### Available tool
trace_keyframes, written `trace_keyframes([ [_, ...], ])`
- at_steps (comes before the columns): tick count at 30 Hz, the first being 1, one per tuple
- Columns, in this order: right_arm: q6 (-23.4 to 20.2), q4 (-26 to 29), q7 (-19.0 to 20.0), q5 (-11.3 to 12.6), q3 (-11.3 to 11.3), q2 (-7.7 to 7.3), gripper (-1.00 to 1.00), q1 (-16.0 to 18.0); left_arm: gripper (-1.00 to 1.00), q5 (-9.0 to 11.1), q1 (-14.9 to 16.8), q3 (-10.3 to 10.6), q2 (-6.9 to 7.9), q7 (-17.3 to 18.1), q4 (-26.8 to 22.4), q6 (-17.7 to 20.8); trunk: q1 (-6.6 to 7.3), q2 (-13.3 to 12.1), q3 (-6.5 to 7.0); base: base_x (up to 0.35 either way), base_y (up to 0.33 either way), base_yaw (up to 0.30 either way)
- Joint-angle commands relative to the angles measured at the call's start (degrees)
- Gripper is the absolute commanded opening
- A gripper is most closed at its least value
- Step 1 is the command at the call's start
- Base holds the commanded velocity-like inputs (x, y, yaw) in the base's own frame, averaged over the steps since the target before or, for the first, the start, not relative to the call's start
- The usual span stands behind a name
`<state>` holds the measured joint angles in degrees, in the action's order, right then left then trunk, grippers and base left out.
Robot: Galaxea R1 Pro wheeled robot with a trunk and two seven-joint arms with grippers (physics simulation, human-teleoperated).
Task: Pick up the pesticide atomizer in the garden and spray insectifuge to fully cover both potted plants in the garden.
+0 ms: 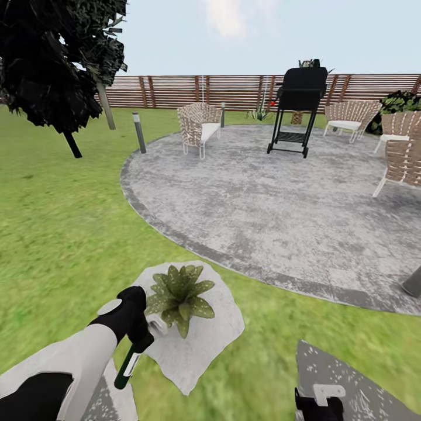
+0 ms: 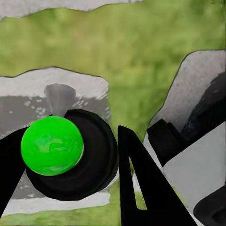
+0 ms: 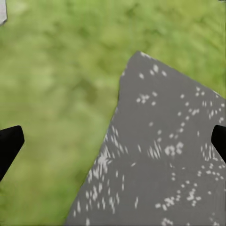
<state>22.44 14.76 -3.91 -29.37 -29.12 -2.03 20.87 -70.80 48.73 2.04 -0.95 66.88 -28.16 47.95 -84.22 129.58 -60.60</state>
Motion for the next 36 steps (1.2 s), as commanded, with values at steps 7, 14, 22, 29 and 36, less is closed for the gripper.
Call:
trace_keyframes([
  [7, 0.2, -0.1, -0.2, -0.6, -0.3, -0.16, 1.00, 0.0, -1.00, 5.7, -0.8, -3.3, -0.42, -8.9, 3.2, 0.4, 0.01, 0.0, -0.05, 0.000, 0.000, 0.029],
  [14, 0.2, -0.1, -0.2, -0.6, -0.3, -0.17, 1.00, 0.0, -1.00, 7.0, -0.9, -3.4, -0.43, -10.7, 4.1, 0.3, 0.01, 0.0, -0.05, 0.028, -0.058, 0.000],
  [22, 0.2, -0.1, -0.2, -0.6, -0.3, -0.04, 1.00, 0.0, -1.00, 7.0, -0.9, -3.4, -0.46, -10.9, 4.2, 0.3, 0.01, 0.0, -0.05, 0.098, -0.248, 0.000],
  [29, 0.2, -0.1, -0.2, -0.6, -0.3, 0.01, 1.00, 0.0, -1.00, 7.1, -0.9, -3.3, -0.46, -10.6, 4.2, 0.3, 0.01, 0.0, -0.05, 0.021, -0.234, 0.198],
  [36, 0.2, -0.1, -0.2, -0.6, -0.3, 0.01, 1.00, 0.0, -1.00, 7.1, 0.0, -3.0, -1.14, -10.3, 3.4, 0.6, 0.01, 0.0, -0.05, 0.000, -0.011, 0.253],
])
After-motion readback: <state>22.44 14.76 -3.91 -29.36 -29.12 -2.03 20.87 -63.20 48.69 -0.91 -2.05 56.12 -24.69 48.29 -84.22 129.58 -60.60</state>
